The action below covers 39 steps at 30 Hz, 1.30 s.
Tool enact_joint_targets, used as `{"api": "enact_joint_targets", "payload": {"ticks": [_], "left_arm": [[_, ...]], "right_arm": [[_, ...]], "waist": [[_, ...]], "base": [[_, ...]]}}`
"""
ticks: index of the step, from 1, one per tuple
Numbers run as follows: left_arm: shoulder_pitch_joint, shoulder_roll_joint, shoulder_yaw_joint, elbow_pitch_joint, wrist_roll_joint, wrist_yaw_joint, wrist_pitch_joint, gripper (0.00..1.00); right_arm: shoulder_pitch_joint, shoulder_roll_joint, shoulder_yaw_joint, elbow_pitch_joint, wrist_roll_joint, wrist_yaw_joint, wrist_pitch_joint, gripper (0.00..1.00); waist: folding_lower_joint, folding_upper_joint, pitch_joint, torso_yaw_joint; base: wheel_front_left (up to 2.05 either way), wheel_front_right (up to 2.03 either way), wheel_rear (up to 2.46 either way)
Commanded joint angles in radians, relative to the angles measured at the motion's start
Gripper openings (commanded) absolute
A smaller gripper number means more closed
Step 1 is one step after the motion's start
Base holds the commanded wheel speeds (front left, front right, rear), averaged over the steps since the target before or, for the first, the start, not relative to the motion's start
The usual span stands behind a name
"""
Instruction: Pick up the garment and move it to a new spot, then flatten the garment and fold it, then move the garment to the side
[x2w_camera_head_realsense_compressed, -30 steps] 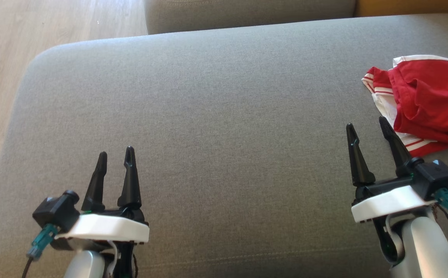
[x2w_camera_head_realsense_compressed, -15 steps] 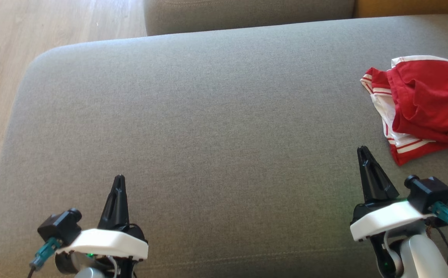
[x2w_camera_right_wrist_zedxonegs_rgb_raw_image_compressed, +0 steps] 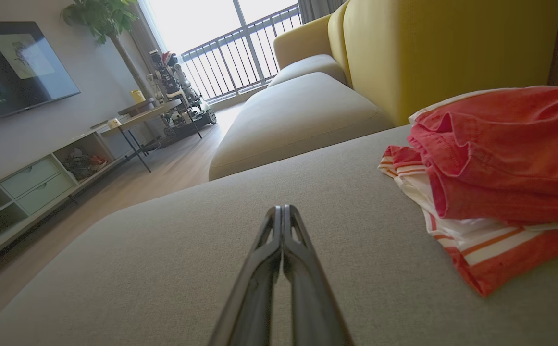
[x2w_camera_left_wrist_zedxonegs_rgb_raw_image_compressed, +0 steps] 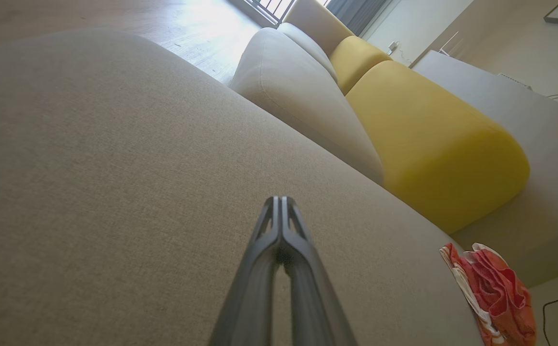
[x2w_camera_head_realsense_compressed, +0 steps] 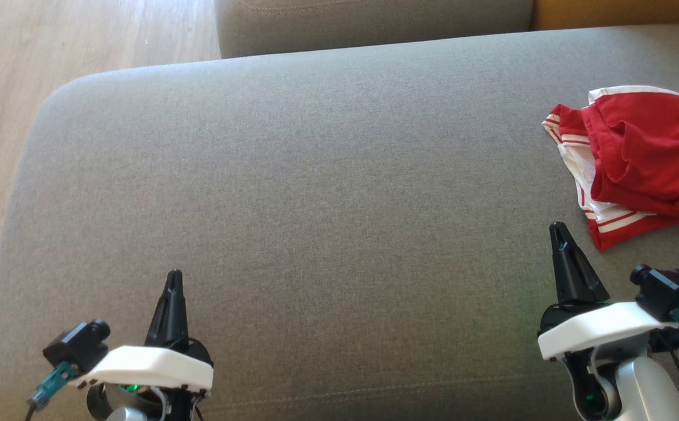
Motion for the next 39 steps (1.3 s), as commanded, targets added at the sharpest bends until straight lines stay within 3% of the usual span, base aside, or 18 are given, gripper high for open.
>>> {"api": "enact_joint_targets", "payload": {"ticks": [1,39], "left_arm": [[-0.051,0.012,0.021,-0.026,-0.025,-0.011,0.004,0.0],[-0.083,0.024,0.097,0.005,-0.373,-0.051,0.103,0.0]], "right_arm": [[-0.039,-0.007,-0.001,-0.028,0.034,0.0,0.006,0.0],[-0.037,-0.01,-0.024,-0.008,0.486,0.0,0.108,0.0]], "waist": [[0.0,0.0,-0.001,0.0],[0.0,0.0,-0.023,-0.014]], "base": [[0.0,0.0,0.0],[0.0,0.0,0.0]]}}
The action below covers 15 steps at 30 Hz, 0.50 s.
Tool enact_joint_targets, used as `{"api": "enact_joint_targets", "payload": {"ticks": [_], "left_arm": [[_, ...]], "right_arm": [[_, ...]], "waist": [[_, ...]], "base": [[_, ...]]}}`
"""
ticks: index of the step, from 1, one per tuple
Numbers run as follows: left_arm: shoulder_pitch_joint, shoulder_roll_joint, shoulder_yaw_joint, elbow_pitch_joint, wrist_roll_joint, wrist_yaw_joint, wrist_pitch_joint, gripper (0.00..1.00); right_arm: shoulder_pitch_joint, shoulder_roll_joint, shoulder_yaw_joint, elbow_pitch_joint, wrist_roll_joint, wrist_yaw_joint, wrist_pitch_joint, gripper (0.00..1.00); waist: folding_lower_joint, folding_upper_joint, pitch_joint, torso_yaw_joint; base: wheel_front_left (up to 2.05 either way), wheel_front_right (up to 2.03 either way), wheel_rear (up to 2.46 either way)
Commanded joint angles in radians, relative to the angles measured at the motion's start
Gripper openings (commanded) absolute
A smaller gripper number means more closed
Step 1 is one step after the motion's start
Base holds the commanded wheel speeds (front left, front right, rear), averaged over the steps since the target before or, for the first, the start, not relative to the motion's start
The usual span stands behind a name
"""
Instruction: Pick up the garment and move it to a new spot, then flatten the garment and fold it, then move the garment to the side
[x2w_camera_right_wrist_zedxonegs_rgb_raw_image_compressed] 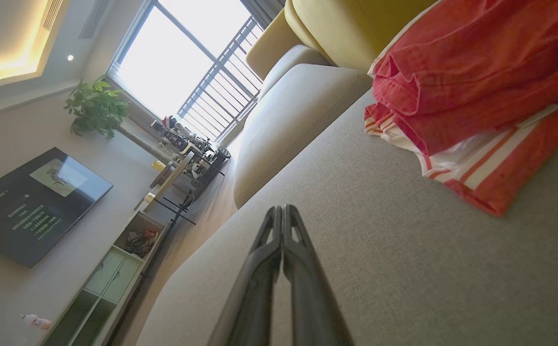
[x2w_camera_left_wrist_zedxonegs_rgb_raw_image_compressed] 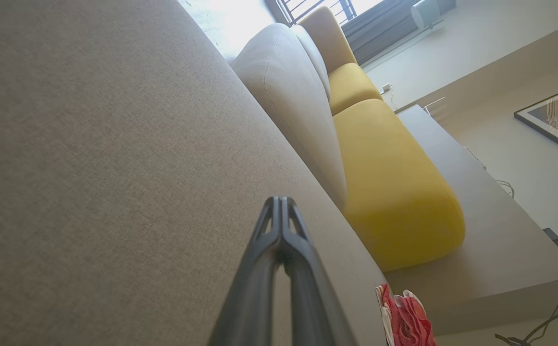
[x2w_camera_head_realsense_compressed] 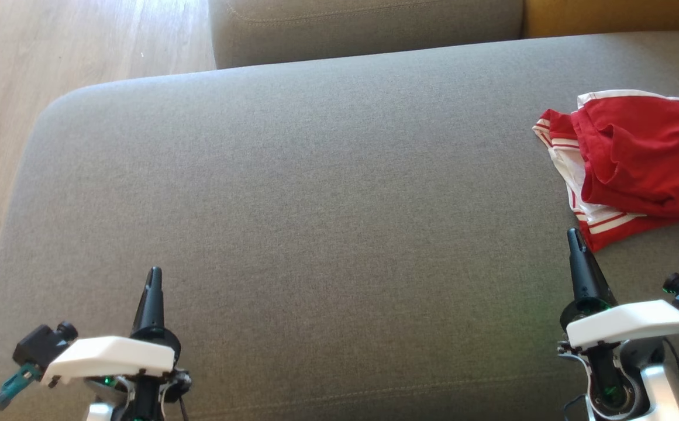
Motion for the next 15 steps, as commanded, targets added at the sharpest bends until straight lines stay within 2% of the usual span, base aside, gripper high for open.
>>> {"api": "enact_joint_targets", "payload": {"ticks": [1,15], "left_arm": [[-0.054,0.016,0.028,-0.028,-0.025,-0.009,0.008,0.0],[-0.067,0.018,0.063,-0.015,-0.164,-0.026,0.051,0.0]], "right_arm": [[-0.037,-0.01,0.006,-0.027,0.034,0.0,0.012,0.0],[-0.036,-0.01,-0.006,-0.019,0.216,0.0,0.055,0.0]], "waist": [[0.0,0.0,-0.001,-0.001],[0.0,0.0,-0.01,-0.006]], "base": [[0.0,0.0,0.0],[0.0,0.0,0.0]]}}
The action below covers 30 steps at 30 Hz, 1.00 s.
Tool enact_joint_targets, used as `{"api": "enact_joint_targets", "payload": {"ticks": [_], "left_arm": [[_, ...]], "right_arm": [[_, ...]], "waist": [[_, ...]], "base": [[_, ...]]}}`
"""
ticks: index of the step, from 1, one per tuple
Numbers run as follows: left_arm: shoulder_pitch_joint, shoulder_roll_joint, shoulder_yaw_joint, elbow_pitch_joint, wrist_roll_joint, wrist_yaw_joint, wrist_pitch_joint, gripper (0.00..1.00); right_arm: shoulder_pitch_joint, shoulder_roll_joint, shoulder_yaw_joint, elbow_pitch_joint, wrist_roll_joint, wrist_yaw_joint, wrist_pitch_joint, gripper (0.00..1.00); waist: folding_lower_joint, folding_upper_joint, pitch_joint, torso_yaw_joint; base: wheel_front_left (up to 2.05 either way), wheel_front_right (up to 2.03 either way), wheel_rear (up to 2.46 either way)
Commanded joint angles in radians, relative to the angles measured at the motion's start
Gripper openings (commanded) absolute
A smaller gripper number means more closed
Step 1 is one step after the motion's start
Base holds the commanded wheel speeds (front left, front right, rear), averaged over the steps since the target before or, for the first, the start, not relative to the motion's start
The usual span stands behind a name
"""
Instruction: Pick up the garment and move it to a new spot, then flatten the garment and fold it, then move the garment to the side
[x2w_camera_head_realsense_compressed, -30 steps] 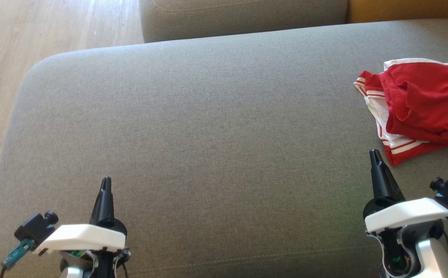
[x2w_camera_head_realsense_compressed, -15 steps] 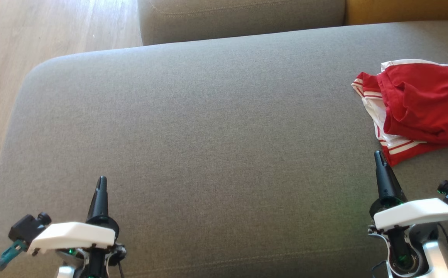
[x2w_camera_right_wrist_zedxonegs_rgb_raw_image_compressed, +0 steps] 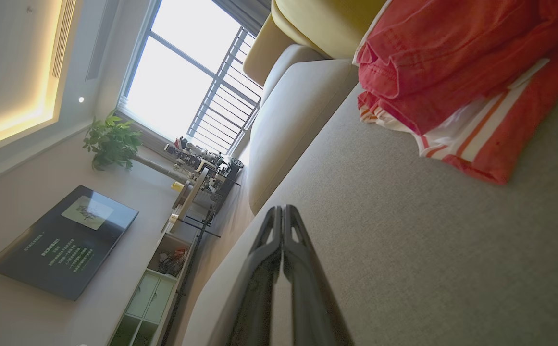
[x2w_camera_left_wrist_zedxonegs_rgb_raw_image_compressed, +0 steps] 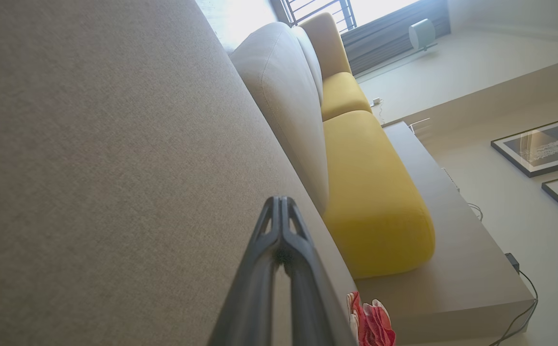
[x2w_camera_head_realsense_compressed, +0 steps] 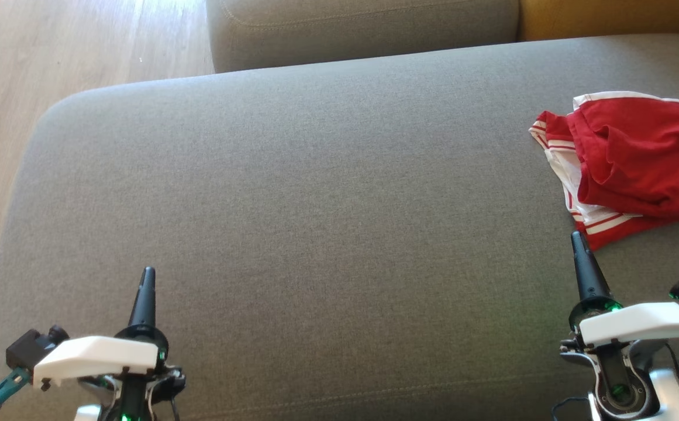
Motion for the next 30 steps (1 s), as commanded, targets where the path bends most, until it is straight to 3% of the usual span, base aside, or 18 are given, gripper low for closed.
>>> {"api": "enact_joint_targets", "payload": {"ticks": [1,30], "left_arm": [[-0.057,0.016,0.032,-0.027,-0.026,-0.01,0.01,0.0],[-0.083,0.017,0.099,-0.002,-0.281,-0.041,0.094,0.0]], "right_arm": [[-0.036,-0.01,0.006,-0.028,0.036,0.0,0.009,0.0],[-0.035,-0.008,-0.017,-0.013,0.373,0.0,0.091,0.0]], "waist": [[0.0,0.0,-0.001,-0.001],[0.0,0.0,-0.018,-0.011]], "base": [[0.0,0.0,0.0],[0.0,0.0,0.0]]}}
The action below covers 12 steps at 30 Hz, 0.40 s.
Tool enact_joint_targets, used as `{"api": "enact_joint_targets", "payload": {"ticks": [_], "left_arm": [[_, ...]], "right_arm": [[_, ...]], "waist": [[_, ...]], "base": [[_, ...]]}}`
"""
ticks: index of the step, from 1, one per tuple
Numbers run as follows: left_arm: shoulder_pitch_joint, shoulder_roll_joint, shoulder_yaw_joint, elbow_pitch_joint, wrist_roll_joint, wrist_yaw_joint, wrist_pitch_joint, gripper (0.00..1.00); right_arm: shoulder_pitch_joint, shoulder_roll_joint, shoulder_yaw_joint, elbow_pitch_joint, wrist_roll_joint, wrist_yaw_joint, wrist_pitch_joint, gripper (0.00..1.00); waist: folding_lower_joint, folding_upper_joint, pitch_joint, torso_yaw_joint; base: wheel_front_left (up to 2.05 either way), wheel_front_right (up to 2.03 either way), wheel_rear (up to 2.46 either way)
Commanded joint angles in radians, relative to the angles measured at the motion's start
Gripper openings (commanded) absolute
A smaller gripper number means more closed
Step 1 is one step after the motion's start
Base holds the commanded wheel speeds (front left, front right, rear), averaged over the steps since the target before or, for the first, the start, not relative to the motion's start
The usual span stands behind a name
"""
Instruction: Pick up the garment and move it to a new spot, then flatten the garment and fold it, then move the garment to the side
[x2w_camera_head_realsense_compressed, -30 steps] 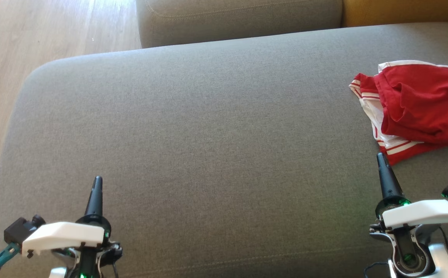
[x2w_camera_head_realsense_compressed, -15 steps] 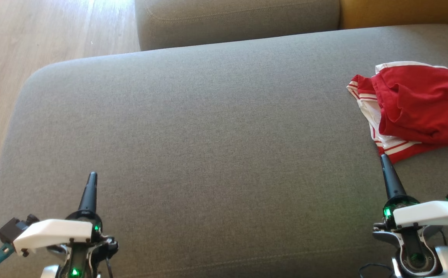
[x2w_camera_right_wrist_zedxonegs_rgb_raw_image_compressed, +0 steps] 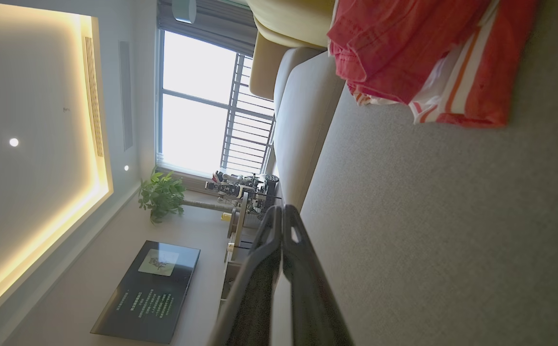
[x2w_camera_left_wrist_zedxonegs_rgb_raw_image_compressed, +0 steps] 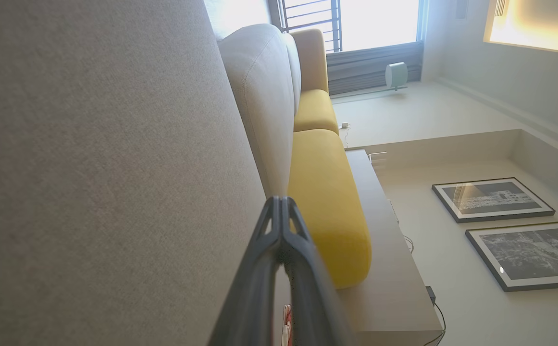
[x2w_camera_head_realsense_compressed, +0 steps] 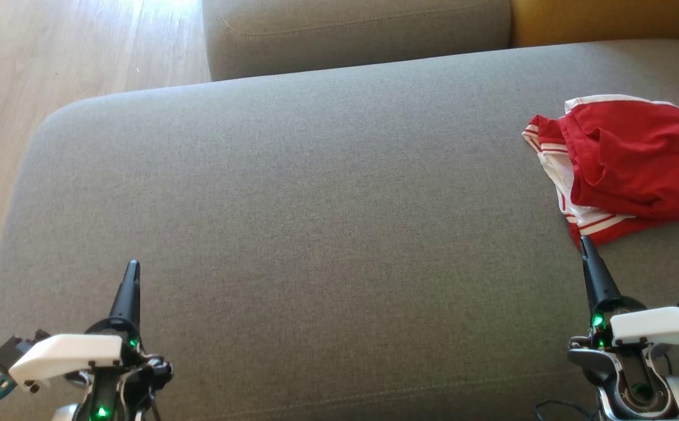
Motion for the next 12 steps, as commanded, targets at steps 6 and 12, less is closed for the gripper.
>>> {"api": "enact_joint_targets", "payload": {"ticks": [6,12], "left_arm": [[-0.062,0.016,0.048,-0.023,-0.064,-0.013,0.024,0.0],[-0.068,0.016,0.063,-0.017,-0.118,-0.02,0.043,0.0]], "right_arm": [[-0.035,-0.008,0.008,-0.027,0.086,0.0,0.024,0.0],[-0.035,-0.007,0.003,-0.024,0.158,0.0,0.041,0.0]], "waist": [[0.0,0.0,-0.003,-0.002],[0.0,0.0,-0.007,-0.004]], "base": [[0.0,0.0,0.0],[0.0,0.0,0.0]]}}
